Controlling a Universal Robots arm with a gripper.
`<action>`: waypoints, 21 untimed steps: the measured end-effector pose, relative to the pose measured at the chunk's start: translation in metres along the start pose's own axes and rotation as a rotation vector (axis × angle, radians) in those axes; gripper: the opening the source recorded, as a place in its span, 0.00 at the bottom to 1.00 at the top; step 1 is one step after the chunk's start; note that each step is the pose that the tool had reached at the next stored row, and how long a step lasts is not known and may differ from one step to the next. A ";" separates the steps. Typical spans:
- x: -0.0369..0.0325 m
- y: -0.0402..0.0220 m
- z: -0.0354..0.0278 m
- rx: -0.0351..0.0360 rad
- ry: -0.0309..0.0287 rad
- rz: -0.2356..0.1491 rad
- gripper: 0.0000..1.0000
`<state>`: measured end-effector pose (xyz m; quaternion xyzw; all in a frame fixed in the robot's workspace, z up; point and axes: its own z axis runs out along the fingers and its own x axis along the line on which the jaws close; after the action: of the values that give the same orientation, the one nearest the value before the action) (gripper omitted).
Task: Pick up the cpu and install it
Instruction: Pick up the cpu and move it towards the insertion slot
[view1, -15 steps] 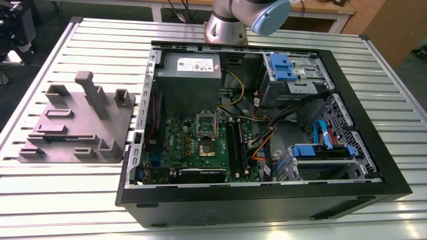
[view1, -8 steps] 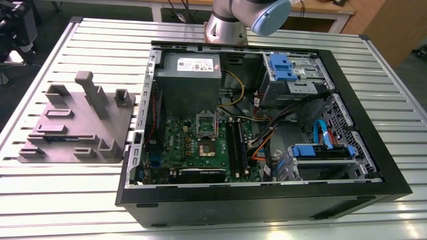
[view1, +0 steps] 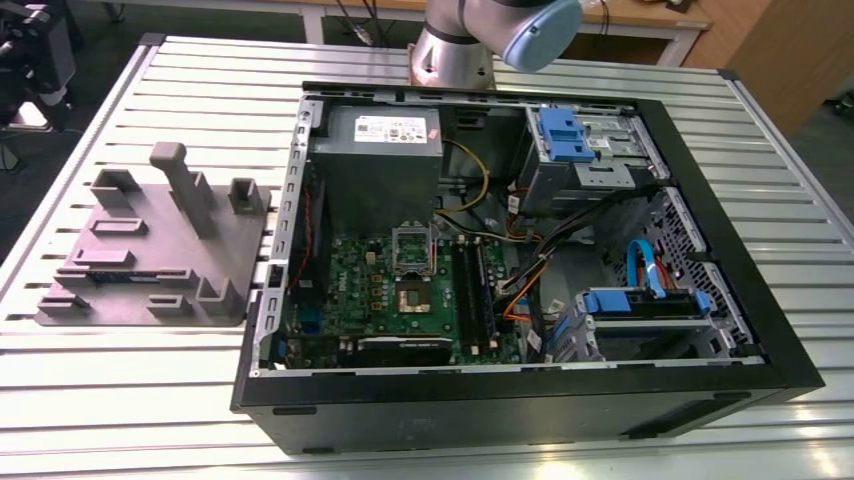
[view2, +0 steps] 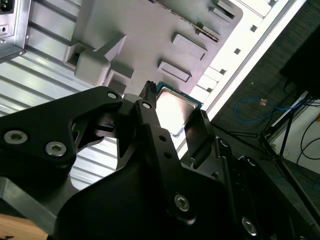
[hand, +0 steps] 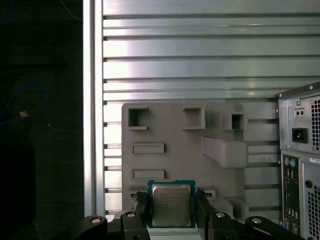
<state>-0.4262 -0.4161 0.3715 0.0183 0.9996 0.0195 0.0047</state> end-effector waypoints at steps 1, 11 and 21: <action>0.0000 -0.0006 0.0000 0.0000 0.0000 0.000 0.47; -0.0029 -0.0019 -0.0001 0.0000 0.0000 0.000 0.47; -0.0055 -0.0019 0.0000 0.0000 -0.0001 0.000 0.47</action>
<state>-0.4208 -0.4181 0.3714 0.0183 0.9996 0.0195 0.0047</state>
